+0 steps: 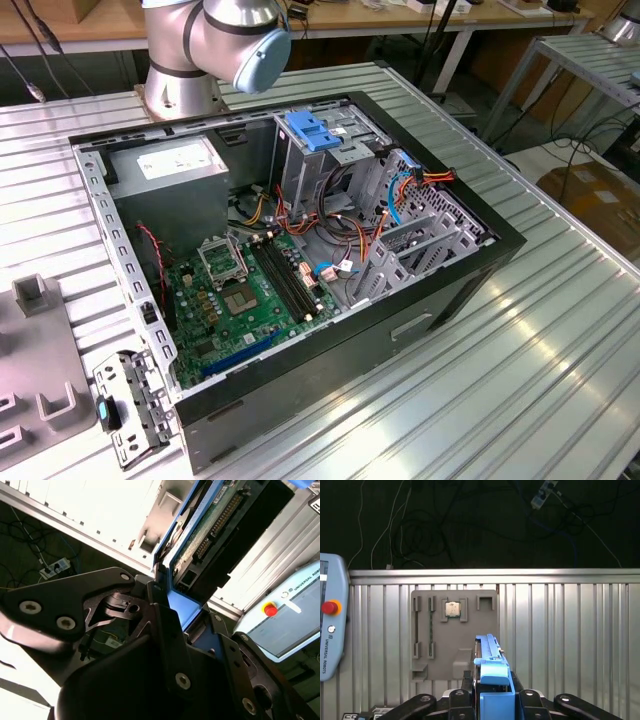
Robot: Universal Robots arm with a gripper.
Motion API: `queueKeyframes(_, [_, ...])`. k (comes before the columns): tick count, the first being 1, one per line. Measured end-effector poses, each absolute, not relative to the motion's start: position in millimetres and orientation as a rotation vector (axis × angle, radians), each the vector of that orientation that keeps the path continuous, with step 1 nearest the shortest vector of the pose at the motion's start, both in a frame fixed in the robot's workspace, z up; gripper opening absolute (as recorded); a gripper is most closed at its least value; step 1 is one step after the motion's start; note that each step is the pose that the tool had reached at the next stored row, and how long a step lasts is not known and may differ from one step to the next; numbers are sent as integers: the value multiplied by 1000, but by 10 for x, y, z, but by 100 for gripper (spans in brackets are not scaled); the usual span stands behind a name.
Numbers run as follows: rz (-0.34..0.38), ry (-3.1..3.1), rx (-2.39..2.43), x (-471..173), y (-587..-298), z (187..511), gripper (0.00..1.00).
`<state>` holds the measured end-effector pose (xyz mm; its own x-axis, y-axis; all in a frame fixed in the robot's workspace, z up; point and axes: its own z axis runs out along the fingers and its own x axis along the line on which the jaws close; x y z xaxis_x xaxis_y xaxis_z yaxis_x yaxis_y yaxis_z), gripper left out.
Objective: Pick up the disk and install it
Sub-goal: 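Pick up the disk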
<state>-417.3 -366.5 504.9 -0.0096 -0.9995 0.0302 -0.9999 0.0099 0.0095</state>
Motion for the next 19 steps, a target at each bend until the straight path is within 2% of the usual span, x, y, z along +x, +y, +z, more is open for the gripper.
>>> queueKeyframes(19, [23,-2212,2191,-3987,-3665,5049,37])
